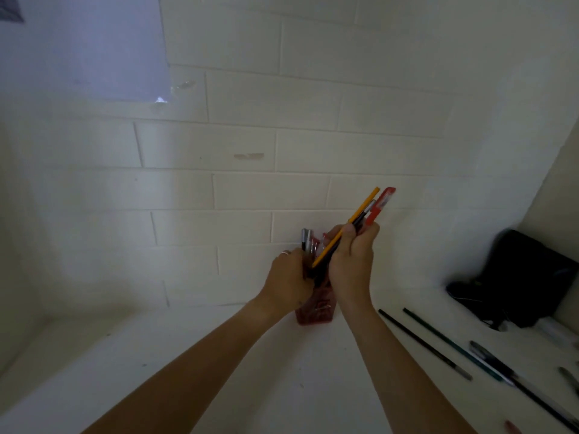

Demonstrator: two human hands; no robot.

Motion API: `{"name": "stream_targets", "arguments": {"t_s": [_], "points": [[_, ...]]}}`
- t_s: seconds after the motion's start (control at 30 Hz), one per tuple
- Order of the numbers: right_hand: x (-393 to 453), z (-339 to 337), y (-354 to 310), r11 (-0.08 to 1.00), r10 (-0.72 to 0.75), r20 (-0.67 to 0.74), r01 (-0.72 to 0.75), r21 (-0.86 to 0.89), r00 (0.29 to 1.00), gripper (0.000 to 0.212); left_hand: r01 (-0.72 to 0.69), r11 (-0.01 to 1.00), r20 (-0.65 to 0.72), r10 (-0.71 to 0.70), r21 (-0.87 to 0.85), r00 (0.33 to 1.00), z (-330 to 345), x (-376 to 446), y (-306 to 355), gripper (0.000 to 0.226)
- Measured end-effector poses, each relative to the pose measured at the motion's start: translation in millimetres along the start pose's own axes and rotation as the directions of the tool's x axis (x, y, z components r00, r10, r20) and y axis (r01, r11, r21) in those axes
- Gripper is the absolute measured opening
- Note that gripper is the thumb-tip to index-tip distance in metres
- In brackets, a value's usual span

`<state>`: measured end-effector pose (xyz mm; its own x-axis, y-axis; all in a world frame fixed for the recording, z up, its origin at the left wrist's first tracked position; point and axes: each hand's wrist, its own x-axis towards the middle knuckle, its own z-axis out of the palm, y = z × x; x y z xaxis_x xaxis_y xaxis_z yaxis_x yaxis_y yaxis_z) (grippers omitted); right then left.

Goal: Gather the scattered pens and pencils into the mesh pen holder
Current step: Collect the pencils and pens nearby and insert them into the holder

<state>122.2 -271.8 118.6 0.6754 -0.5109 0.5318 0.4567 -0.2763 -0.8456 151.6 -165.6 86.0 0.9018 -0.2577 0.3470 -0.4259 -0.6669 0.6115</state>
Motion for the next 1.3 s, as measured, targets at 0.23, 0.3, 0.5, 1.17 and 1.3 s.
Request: {"name": "stream_targets", "arguments": {"t_s": [0.23,0.3,0.5,1.17,1.3], "points": [[0,1,6,0.984,-0.099,0.005,0.098,-0.152,0.995,0.003,0.046,0.999,0.032,-0.046,-0.014,0.998,0,-5,0,0.046],[1,0,7,0.979,-0.094,0.011,0.094,-0.181,0.996,0.005,0.068,0.997,0.030,-0.067,-0.032,0.997,0,-4,1,0.049],[-9,13,33,0.756,-0.244,0.098,0.252,-0.604,0.965,0.028,0.027,1.000,-0.049,-0.027,0.006,0.998,9,-9,0,0.029],[-6,-1,28,0.918,0.105,0.196,-0.019,-0.397,0.975,0.069,0.111,0.985,-0.102,-0.125,-0.130,0.987,26,-16,12,0.083],[1,-8,13,0.974,0.195,0.195,-0.167,-0.153,0.961,0.020,0.149,0.983,-0.151,-0.164,-0.106,0.975,30,-13,14,0.082]]}}
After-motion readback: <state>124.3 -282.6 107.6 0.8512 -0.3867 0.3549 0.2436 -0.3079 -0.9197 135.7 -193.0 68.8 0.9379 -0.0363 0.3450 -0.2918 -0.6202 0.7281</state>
